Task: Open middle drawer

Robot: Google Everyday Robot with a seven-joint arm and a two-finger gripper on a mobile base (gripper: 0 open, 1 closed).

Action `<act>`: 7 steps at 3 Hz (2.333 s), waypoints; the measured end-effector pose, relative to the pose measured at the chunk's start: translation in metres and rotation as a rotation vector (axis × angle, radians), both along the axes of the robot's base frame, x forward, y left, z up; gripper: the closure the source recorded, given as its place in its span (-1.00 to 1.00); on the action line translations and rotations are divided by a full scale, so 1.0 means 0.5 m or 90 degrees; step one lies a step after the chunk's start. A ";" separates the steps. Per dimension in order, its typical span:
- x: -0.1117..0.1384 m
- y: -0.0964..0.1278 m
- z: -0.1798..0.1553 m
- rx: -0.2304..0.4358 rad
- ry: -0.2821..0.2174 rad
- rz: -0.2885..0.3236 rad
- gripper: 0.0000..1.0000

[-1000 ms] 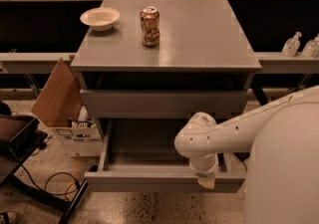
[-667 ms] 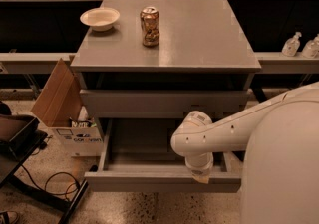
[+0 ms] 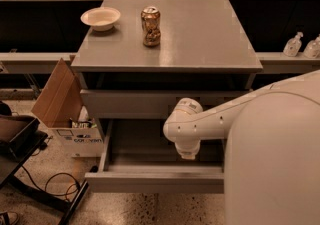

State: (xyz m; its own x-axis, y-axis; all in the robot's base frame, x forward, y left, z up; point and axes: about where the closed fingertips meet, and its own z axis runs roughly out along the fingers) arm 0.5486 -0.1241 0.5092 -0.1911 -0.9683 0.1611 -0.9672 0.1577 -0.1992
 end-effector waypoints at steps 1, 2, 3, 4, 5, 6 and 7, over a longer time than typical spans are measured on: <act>0.059 0.004 -0.043 0.035 0.004 0.014 0.98; 0.089 -0.017 -0.109 0.071 0.024 0.014 1.00; 0.081 -0.047 -0.170 0.102 0.048 0.001 1.00; 0.030 -0.090 -0.210 0.121 0.074 -0.023 1.00; -0.049 -0.130 -0.232 0.110 0.114 -0.040 1.00; -0.125 -0.165 -0.222 0.074 0.145 -0.044 1.00; -0.196 -0.188 -0.196 0.036 0.171 -0.015 1.00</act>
Offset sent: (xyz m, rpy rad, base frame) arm 0.0644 -0.0215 -0.0965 0.1874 0.0778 0.0211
